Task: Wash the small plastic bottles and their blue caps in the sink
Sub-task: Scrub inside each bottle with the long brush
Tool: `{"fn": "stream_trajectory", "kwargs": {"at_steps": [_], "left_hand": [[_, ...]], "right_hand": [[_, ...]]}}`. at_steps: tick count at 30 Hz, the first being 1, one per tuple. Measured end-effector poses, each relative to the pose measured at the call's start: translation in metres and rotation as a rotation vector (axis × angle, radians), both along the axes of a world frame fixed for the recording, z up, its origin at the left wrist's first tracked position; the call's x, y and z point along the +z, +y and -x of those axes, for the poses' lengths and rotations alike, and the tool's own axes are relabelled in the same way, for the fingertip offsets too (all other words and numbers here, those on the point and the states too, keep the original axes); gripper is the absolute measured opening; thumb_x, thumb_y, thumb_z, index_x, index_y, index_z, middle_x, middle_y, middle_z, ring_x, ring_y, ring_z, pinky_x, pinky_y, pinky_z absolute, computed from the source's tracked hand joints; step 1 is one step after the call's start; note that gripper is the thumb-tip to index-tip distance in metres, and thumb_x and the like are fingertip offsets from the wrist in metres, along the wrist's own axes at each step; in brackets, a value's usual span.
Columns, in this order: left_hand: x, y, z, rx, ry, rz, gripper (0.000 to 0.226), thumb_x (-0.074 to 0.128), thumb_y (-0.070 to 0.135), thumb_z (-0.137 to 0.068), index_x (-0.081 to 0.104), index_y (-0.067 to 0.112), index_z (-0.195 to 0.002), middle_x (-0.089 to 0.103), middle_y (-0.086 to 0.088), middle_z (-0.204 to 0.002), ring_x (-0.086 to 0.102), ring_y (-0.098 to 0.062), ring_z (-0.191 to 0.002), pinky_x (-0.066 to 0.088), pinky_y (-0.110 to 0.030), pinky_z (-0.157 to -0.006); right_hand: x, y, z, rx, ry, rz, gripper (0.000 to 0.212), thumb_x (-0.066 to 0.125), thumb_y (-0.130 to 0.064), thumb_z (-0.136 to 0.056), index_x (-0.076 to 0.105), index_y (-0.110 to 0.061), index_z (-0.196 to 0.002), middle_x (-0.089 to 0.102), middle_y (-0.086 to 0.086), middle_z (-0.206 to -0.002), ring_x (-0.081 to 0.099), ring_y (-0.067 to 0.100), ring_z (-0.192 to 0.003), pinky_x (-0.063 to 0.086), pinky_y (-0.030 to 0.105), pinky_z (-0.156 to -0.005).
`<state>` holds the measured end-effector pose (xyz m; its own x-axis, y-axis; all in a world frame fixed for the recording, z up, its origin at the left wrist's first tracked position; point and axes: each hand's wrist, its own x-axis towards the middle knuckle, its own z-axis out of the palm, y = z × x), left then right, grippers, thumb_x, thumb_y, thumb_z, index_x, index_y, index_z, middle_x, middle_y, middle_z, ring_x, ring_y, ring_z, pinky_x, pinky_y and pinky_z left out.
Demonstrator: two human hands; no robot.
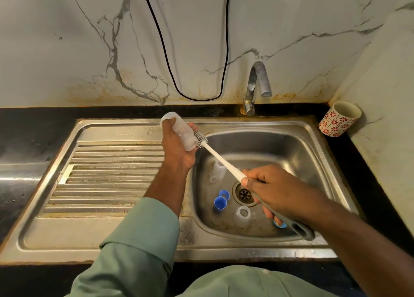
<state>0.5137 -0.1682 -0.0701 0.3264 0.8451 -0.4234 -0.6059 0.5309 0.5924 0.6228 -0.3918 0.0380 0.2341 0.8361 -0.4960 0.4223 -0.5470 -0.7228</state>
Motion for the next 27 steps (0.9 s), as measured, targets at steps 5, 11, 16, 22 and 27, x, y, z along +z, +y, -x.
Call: {"fn": "stream_trajectory", "kwargs": {"at_steps": [5,11,16,22,27], "left_hand": [[0.000,0.005,0.009,-0.083,-0.025,-0.018,0.066,0.066,0.048,-0.075,0.043,0.009,-0.123,0.054,-0.006,-0.081,0.059,-0.024,-0.070,0.047,-0.037,-0.069],[-0.004,0.013,0.018,-0.005,-0.023,0.021,0.054,0.064,0.039,-0.085,0.041,0.014,-0.127,0.048,-0.008,-0.095,0.061,-0.025,-0.081,0.054,-0.038,-0.069],[0.000,0.004,0.017,-0.005,0.113,0.012,0.079,0.076,0.036,-0.080,0.038,0.014,-0.146,0.055,-0.008,-0.095,0.062,-0.022,-0.081,0.056,-0.036,-0.063],[0.003,0.005,0.015,0.058,0.144,0.054,0.071,0.080,0.031,-0.078,0.044,0.019,-0.138,0.055,-0.012,-0.112,0.064,-0.027,-0.087,0.057,-0.040,-0.066],[0.009,0.002,0.011,0.107,0.225,0.052,0.068,0.080,0.028,-0.079,0.044,0.021,-0.136,0.056,-0.014,-0.122,0.062,-0.030,-0.100,0.057,-0.038,-0.062]], "right_hand": [[0.004,-0.008,-0.005,0.054,-0.016,0.015,0.023,0.046,-0.031,-0.102,0.062,-0.017,-0.092,0.055,0.002,-0.067,0.051,0.013,-0.045,0.044,0.024,-0.041],[0.003,-0.017,-0.011,0.047,0.029,-0.026,0.021,0.049,-0.035,-0.100,0.066,-0.034,-0.087,0.056,0.002,-0.065,0.052,0.016,-0.048,0.044,0.024,-0.042],[-0.008,-0.024,-0.015,0.006,-0.007,-0.081,0.015,0.051,-0.032,-0.099,0.066,-0.037,-0.102,0.057,-0.003,-0.063,0.050,0.013,-0.047,0.045,0.024,-0.043],[-0.023,-0.027,-0.017,0.049,-0.112,-0.121,0.025,0.050,-0.028,-0.100,0.060,-0.039,-0.120,0.057,-0.023,-0.056,0.046,0.000,-0.044,0.042,0.017,-0.046],[-0.030,-0.025,-0.014,0.096,-0.195,-0.166,0.020,0.048,-0.026,-0.101,0.061,-0.041,-0.105,0.049,-0.020,-0.052,0.044,-0.001,-0.046,0.037,0.012,-0.045]]}}
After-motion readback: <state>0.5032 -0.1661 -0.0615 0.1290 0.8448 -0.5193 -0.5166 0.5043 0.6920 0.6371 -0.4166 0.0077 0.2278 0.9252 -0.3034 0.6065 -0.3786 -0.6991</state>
